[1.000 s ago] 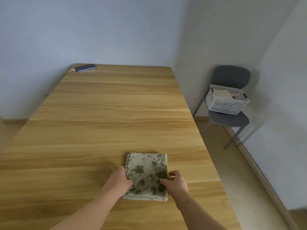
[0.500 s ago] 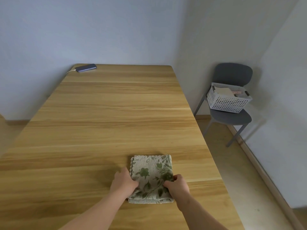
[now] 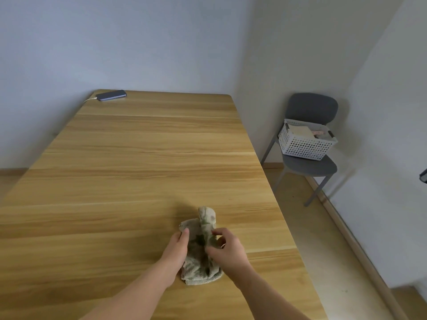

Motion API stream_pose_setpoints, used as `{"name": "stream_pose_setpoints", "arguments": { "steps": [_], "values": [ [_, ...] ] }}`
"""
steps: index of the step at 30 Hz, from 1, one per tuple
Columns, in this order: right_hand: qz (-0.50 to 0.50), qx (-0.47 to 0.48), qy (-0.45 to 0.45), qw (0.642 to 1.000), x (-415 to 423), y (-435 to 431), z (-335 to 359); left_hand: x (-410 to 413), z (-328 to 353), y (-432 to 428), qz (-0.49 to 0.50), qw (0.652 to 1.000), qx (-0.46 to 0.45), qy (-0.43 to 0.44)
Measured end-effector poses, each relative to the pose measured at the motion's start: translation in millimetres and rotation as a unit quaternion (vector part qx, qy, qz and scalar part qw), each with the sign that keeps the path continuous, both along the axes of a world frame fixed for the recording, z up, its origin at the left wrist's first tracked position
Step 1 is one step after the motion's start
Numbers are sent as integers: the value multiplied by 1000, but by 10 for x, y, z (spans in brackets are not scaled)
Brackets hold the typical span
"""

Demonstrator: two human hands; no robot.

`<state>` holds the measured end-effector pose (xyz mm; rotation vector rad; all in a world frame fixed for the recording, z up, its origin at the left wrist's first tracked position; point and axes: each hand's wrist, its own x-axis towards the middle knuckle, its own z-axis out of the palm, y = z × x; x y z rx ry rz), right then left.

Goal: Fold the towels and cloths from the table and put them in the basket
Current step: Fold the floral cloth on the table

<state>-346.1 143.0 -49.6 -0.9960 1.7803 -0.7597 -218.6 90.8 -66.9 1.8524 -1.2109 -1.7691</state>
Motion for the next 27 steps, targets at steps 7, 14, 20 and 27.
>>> {"name": "stream_pose_setpoints", "arguments": {
  "steps": [7, 14, 20, 27],
  "values": [
    [132, 23, 35, 990, 215, 8, -88, 66, -69, -40, 14, 999, 35, 19],
    [8, 68, -83, 994, 190, 20, -110, 27, -120, -70, 3, 999, -15, -40],
    [-38, 130, -27, 990, 85, 139, -256, -72, -177, -58, 61, 995, 5, -76],
    [-113, 111, -236, 959, -120, 214, -157, -373, 13, 27, 121, 979, 143, 75]
  ]
}}
